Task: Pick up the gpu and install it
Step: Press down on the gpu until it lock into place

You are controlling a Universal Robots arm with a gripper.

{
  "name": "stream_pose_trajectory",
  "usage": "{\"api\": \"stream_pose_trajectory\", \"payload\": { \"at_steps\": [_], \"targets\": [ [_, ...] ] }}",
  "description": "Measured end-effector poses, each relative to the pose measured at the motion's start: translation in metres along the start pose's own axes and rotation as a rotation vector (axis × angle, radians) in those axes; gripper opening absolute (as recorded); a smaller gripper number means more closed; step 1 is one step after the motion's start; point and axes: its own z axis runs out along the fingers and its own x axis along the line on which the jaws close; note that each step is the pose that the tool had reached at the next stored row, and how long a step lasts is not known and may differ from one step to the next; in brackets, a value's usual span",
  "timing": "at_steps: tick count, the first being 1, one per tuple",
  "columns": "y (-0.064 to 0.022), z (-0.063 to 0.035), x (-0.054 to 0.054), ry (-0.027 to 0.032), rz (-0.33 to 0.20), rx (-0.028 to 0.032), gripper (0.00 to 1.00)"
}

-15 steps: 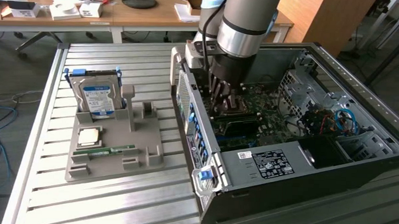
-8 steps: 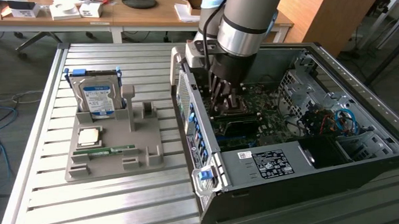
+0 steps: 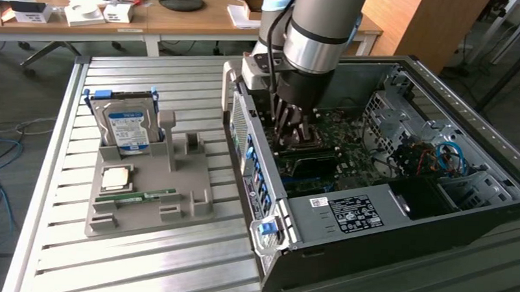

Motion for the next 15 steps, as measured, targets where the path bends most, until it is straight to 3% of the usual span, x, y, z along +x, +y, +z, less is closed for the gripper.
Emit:
{"api": "stream_pose_trajectory", "payload": {
  "at_steps": [1,3,4,15],
  "targets": [
    [-0.0002,0.0001,0.0000,-0.0003,0.000,-0.0028,0.11],
    [-0.0013,0.0000,0.0003,-0.0014,0.000,-0.0219,0.11],
    [-0.0012,-0.0002,0.0003,-0.0013,0.000,-0.0243,0.11],
    [0.0006,0.0001,0.0004,-0.0016,0.000,-0.0257,0.11]
  ]
}}
